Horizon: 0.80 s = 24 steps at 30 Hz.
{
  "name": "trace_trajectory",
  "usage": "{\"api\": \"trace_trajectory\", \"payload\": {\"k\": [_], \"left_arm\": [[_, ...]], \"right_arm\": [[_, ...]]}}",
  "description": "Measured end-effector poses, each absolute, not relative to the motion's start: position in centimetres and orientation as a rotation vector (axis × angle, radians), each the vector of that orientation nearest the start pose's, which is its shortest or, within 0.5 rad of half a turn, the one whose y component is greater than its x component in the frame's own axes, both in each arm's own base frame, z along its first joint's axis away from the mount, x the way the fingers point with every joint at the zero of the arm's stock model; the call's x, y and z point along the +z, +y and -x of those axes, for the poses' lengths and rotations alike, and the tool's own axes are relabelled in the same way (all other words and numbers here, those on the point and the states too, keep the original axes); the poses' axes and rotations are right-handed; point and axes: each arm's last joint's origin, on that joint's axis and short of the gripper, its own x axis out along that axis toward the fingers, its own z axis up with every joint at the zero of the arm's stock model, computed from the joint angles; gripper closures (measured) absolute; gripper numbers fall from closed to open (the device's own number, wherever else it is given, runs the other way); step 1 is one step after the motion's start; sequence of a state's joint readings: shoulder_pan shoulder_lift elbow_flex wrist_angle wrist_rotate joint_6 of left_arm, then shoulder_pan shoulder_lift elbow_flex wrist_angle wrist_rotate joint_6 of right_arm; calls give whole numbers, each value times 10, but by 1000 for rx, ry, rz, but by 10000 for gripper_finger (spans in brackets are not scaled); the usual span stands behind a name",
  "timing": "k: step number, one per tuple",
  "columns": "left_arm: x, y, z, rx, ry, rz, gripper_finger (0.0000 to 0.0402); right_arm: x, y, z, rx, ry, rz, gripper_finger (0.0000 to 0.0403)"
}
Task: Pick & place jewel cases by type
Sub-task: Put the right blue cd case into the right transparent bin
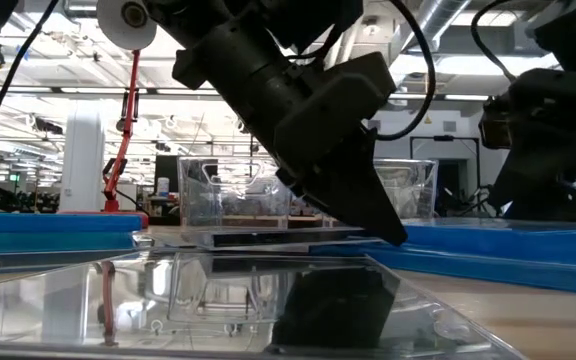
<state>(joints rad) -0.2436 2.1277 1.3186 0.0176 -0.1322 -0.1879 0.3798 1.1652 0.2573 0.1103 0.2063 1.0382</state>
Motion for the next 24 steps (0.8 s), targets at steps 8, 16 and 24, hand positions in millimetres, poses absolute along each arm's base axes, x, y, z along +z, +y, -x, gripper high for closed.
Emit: {"api": "trace_trajectory", "payload": {"k": [8,16,24], "left_arm": [[123,-102,-427,-26,790,28,175],[123,-102,-427,-25,790,27,175],[123,-102,-427,-26,790,26,175]], "right_arm": [[127,70,-173,-117,742,-776,159],[128,78,-171,-63,752,-773,198],[132,80,-170,-34,731,-772,247]]}}
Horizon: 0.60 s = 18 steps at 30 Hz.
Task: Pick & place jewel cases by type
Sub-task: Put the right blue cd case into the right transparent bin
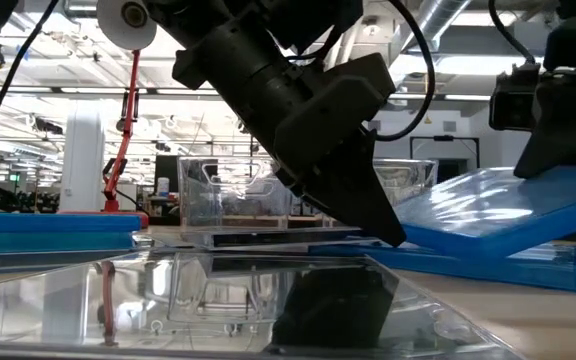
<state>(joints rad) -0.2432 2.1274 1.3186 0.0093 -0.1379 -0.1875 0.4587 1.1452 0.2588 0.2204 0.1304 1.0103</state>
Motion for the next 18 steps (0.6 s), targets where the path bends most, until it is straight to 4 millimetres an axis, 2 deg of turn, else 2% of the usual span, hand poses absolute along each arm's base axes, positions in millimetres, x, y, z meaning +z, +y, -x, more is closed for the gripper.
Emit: {"api": "trace_trajectory", "payload": {"k": [8,18], "left_arm": [[123,-102,-427,-31,787,14,175],[123,-103,-428,-32,778,2,175]], "right_arm": [[147,77,-166,14,668,-750,294],[151,78,-152,-47,653,-691,337]]}}
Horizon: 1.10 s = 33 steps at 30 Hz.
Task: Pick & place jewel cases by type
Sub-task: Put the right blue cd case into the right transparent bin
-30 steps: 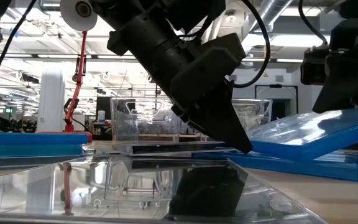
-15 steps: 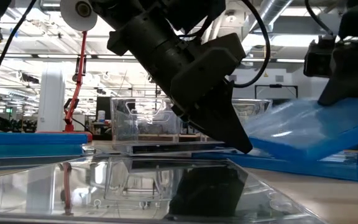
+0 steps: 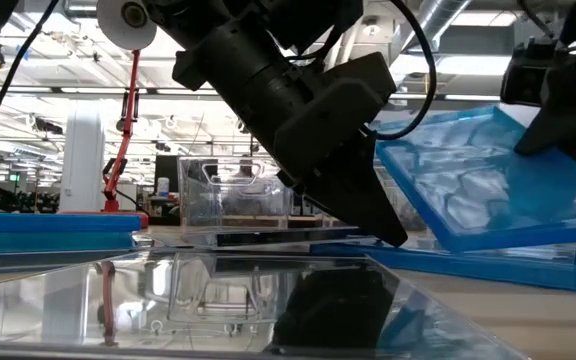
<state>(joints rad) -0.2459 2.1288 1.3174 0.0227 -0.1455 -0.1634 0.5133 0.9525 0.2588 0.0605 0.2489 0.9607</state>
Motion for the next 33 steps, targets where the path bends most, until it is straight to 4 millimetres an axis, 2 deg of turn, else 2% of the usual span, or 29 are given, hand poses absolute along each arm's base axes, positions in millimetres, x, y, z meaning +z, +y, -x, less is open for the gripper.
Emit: {"api": "trace_trajectory", "payload": {"k": [18,26,33], "left_arm": [[126,-106,-431,-58,725,-10,175],[139,-117,-437,-93,701,-62,175],[144,-119,-438,-80,728,-112,175]], "right_arm": [[160,89,-131,-86,561,-651,349],[167,89,-124,-91,496,-634,350],[172,86,-121,-103,452,-610,369]]}}
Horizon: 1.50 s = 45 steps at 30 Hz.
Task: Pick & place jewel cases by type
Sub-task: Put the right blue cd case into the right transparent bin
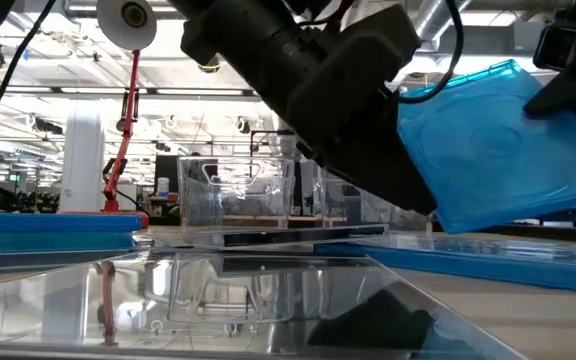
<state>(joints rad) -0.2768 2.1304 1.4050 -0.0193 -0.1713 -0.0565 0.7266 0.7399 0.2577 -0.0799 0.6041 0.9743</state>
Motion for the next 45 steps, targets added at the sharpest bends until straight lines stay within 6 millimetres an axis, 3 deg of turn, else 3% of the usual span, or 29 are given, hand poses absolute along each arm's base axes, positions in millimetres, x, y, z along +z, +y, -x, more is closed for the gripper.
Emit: {"api": "trace_trajectory", "payload": {"k": [9,19,24,33,45], "left_arm": [[147,-121,-433,-83,778,-126,175],[204,-133,-404,29,748,-283,175],[221,-132,-384,185,802,-396,175],[216,-127,-353,471,943,-492,175],[203,-143,-307,669,893,-551,175]], "right_arm": [[181,81,-119,-105,381,-552,356],[218,64,-119,-166,199,-441,365],[243,51,-122,-238,120,-376,359],[271,21,-130,-399,55,-263,362],[264,-20,-143,-481,116,-291,368]]}}
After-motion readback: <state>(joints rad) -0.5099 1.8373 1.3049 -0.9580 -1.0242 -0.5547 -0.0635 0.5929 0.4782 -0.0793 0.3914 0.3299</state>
